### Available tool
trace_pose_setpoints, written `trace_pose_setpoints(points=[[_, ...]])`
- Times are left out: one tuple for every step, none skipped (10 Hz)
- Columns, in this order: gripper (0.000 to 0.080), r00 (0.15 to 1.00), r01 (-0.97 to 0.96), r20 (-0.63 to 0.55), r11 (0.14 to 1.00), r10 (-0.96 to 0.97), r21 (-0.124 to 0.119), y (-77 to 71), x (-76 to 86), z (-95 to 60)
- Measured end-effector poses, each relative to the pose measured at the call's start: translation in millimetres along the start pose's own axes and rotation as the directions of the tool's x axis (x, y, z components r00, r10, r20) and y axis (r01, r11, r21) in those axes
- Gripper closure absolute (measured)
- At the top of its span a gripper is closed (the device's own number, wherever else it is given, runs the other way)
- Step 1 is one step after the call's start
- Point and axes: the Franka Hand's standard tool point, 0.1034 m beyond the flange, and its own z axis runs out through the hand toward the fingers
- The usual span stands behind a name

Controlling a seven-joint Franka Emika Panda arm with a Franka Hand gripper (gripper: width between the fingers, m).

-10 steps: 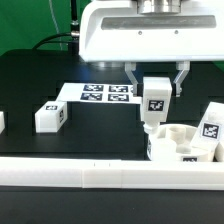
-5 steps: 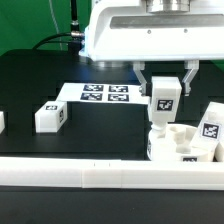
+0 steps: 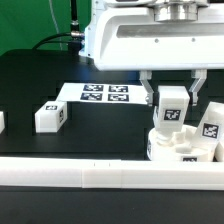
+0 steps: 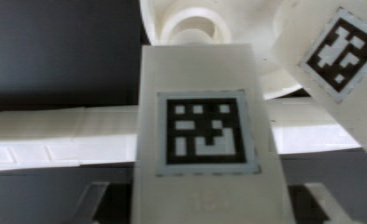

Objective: Assemble stool

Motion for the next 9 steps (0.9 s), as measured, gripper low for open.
trace_pose_setpoints(points=[[0.0463,1.0,0.001,0.001,1.0,-0.001,-0.001,0.0,-0.3,2.1],[0.0462,1.0,0.001,0.001,1.0,-0.001,-0.001,0.2,-0.3,2.1],[0.0462,1.0,0.001,0.002,1.0,-0.001,-0.001,0.4,-0.9,2.3],[0.0462,1.0,-0.001,0.007,1.0,0.001,-0.002,0.9,-5.2,2.9],[0.0462,1.0,0.0,0.013,1.0,0.0,-0.002,0.3,-9.0,4.2],[0.0463,1.0,0.002,0.016,1.0,-0.002,-0.002,-1.1,-11.2,5.0],[0.0462,1.0,0.004,0.018,1.0,-0.004,-0.002,-2.2,-12.5,5.5],[0.0462,1.0,0.004,0.019,1.0,-0.004,-0.002,-2.3,-12.8,5.7],[0.0463,1.0,0.005,0.019,1.0,-0.005,-0.002,-2.1,-13.3,7.0]])
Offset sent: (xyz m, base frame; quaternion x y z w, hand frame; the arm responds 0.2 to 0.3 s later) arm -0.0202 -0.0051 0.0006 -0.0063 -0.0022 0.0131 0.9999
